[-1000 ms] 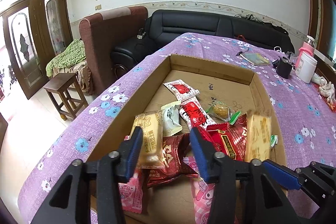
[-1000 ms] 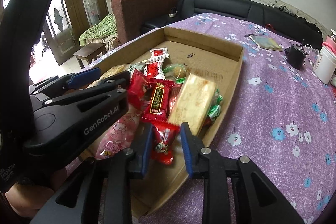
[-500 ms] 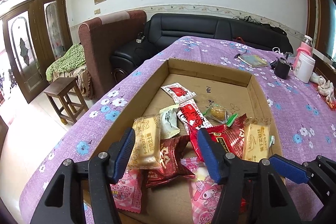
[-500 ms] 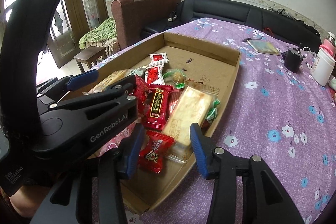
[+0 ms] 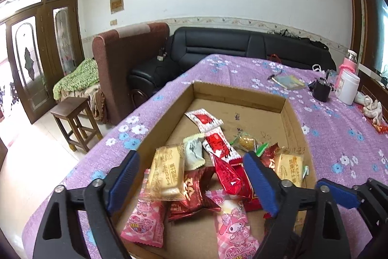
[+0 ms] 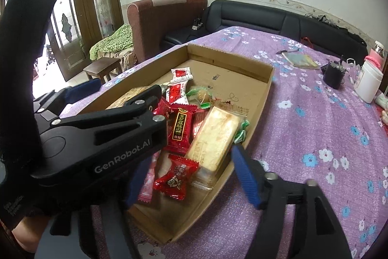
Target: Organize snacks
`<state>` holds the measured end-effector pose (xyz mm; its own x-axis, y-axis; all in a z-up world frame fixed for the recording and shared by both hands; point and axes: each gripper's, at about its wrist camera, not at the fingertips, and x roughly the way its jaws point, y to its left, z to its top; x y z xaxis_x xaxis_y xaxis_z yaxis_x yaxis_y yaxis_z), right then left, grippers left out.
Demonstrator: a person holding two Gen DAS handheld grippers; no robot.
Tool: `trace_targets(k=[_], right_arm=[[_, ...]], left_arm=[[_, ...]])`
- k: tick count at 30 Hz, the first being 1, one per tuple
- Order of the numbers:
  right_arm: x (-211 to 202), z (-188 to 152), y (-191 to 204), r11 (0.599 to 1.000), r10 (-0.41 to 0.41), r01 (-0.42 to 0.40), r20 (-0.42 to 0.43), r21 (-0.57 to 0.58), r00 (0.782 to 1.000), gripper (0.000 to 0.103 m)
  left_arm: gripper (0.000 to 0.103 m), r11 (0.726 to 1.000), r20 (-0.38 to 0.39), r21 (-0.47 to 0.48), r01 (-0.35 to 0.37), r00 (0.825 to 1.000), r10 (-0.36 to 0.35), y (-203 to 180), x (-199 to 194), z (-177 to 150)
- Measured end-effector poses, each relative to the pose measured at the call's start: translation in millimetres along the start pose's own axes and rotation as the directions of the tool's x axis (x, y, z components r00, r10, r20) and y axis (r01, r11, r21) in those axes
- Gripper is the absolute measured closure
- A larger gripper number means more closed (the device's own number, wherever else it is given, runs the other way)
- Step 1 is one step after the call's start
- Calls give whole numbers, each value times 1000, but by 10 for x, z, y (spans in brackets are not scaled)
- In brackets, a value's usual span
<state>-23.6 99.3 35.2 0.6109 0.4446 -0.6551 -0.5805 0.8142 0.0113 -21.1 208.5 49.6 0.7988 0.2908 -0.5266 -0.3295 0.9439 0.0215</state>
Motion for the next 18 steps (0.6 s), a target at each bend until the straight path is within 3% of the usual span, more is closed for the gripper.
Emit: trace_targets(k=[4,9,12,18], right_arm=[[-68,13,-27,999,-32,32,23,6,999,19],[-223,40,-131,998,-60,58,38,40,998,13],[-374,0,-185,997,-79,77,50,30,996,12],[-619,-249,-336,996,-90,86,102,37,991,7]], left_arm=[[1,1000,61,-21,-18,998,19,35,-113,30],[1,996,161,-76,-49,985,61,140,-324,42],[1,993,145,-113,-38,988,54,218,-394,5],[1,995,88,-94,29,996,-21,290,-515,-168]])
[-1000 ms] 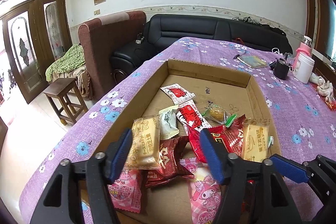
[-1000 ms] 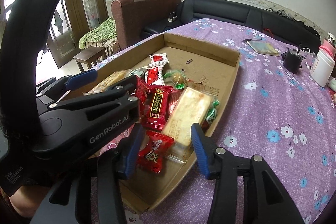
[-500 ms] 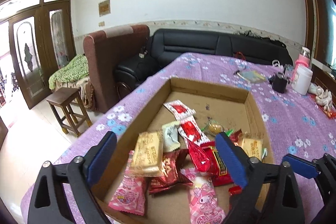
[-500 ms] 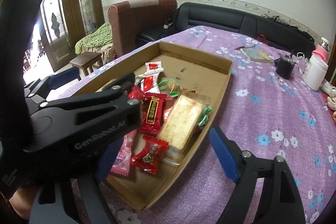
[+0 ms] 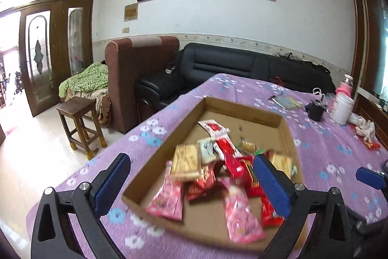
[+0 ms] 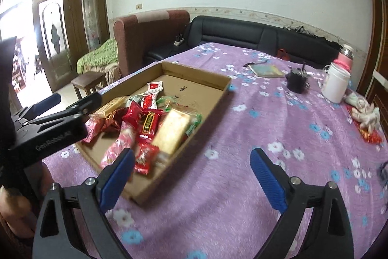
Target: Organize snacks
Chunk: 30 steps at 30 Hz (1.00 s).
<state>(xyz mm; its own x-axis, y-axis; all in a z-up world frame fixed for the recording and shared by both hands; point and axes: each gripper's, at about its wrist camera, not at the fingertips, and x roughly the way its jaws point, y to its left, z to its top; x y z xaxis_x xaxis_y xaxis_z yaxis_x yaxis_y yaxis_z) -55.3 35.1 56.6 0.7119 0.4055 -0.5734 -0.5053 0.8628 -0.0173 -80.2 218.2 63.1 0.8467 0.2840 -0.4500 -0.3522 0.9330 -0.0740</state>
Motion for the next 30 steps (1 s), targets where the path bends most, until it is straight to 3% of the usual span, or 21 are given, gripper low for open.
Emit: trace_targets(k=[4,10,15,19,20,24,30], right_arm=[[-21,-74,-47,1000,17,-17,18,17,1000,7],[-41,-108,76,999,37,-36,39,-41,999,7],[-80,-133,122,997,27,-22,63,-73,998,7],[-111,-126,107,997,32,-27,77,-69,997,7],[-114,-128,105,997,33,-27,77,-66,996,7],[-114,-124,107,997,42,-37,78,-65,996,7],[-139,-125,116,996,49,-43,89,-72,995,7]], left_arm=[[1,998,2,-32,54,999,-54,56,-51,-34],[1,999,-8,-28,15,1000,-16,27,-30,-28],[1,999,52,-32,-1,999,2,13,-115,8],[1,990,112,-6,-139,984,139,-72,-184,-12],[1,989,117,11,-147,982,145,-91,-190,-14],[1,991,52,72,-117,992,113,-130,-83,-11],[1,994,-28,23,-109,994,109,-15,30,-8]])
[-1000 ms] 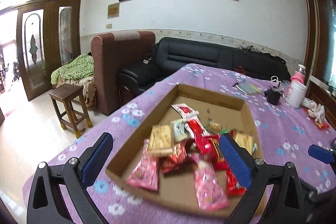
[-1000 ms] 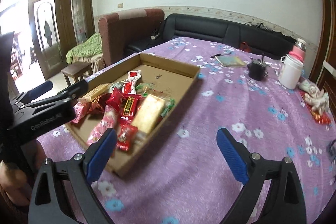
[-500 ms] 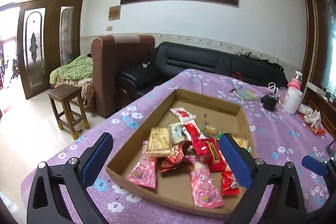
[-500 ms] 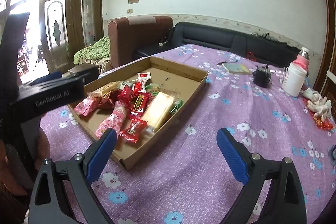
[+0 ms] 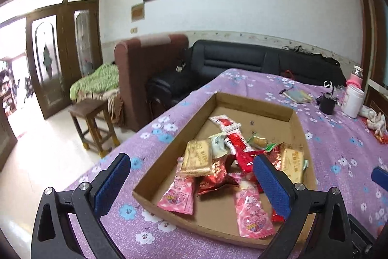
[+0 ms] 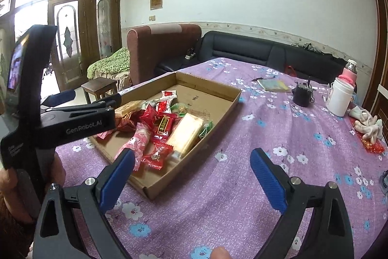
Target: Organize snacks
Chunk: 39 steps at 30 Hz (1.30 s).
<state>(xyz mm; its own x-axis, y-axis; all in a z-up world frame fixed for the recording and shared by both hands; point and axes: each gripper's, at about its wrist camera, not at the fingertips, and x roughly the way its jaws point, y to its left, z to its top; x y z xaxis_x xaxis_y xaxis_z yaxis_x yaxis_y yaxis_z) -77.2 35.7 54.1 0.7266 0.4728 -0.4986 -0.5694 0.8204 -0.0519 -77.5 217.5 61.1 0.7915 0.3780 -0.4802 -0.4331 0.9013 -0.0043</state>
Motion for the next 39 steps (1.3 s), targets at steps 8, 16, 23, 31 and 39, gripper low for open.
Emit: trace_targets(k=[8,16,23,31,39], right_arm=[[-8,-1,3,1000,2,-2,-1,-2,1000,7],[-2,-17,46,1000,7,-7,-4,-27,1000,7],[-7,-23,62,999,11,-11,-4,-30,1000,7],[6,-25,75,999,8,-8,-4,-38,1000,7],[17,-27,77,999,9,-9,-5,-40,1000,7]], left_arm=[[1,996,-49,-61,-68,997,65,114,91,-11],[1,995,-35,-3,-100,994,100,30,76,-22],[1,993,-33,9,-117,993,117,10,82,-18],[1,992,-34,13,-123,992,124,-1,79,-21],[1,991,-32,25,-134,990,135,-16,84,-25]])
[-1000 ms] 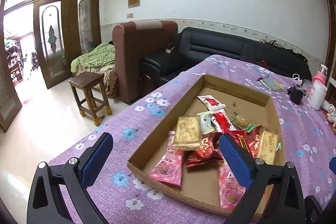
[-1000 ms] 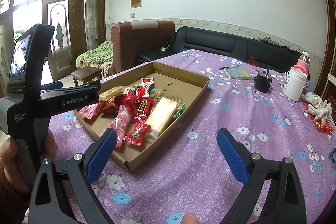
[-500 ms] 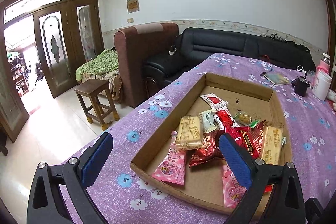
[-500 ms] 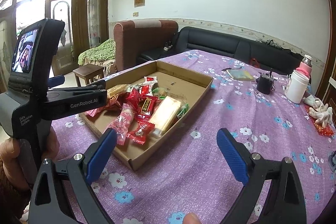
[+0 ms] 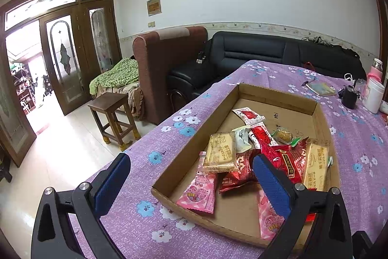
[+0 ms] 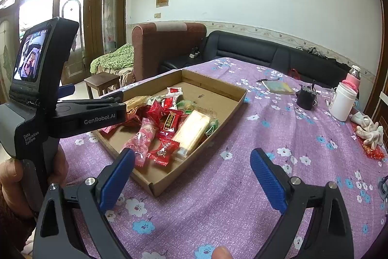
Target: Organize snacks
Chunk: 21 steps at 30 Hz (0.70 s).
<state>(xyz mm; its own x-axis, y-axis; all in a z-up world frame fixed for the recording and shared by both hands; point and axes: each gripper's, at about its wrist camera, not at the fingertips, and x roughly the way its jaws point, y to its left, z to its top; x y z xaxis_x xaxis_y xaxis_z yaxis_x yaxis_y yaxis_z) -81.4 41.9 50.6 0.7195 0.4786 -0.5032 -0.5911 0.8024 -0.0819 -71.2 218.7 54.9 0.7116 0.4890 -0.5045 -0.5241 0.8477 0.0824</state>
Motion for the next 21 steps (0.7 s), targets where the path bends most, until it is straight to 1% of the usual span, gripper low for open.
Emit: trace_targets(k=[21], right_arm=[[9,-8,-7,1000,-2,2,-2,-1,1000,7]], left_arm=[[1,999,-1,13,-29,1000,29,-7,-15,-9]])
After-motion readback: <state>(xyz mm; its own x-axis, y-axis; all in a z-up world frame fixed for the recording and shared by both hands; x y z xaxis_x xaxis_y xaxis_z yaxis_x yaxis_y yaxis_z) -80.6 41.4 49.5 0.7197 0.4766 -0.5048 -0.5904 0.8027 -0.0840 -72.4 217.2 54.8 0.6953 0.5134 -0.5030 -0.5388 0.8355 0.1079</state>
